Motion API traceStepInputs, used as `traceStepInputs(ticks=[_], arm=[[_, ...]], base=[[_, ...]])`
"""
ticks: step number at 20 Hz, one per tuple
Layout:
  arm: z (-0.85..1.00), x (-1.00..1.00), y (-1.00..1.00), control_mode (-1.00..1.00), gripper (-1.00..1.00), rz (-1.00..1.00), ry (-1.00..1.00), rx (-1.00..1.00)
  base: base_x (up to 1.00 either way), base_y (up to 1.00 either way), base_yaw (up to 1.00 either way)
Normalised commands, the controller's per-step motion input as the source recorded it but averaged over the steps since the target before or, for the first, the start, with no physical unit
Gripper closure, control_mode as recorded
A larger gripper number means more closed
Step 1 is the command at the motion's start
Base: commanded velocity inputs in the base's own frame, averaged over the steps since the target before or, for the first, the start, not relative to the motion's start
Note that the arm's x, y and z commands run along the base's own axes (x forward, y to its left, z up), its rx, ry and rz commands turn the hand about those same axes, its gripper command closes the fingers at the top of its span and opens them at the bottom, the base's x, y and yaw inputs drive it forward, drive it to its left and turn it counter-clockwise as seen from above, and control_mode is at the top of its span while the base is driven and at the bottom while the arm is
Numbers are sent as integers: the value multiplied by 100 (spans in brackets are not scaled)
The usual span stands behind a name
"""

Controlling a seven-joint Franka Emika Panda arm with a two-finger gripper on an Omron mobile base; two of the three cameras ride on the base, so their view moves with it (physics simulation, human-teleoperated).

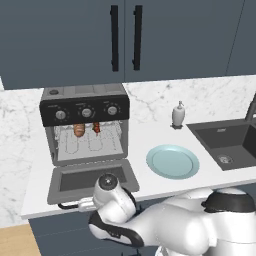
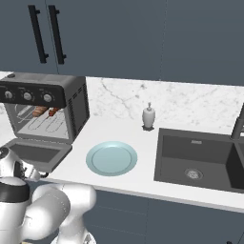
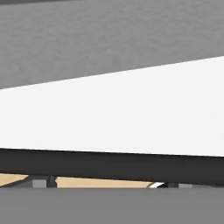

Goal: Pick up the kebab skewer and baguette bread, and place them inside the toaster oven. Close the toaster oven door and start by setting the timer.

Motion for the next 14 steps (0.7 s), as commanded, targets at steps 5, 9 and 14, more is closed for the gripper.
traceStepInputs(ticks=[5,9,14], arm=[[14,18,0,-100,-100,1,-18,0],[44,25,0,-100,-100,1,-15,1],[70,43,0,-100,-100,0,-9,2]], base=[[0,0,0],[0,0,0],[0,0,0]])
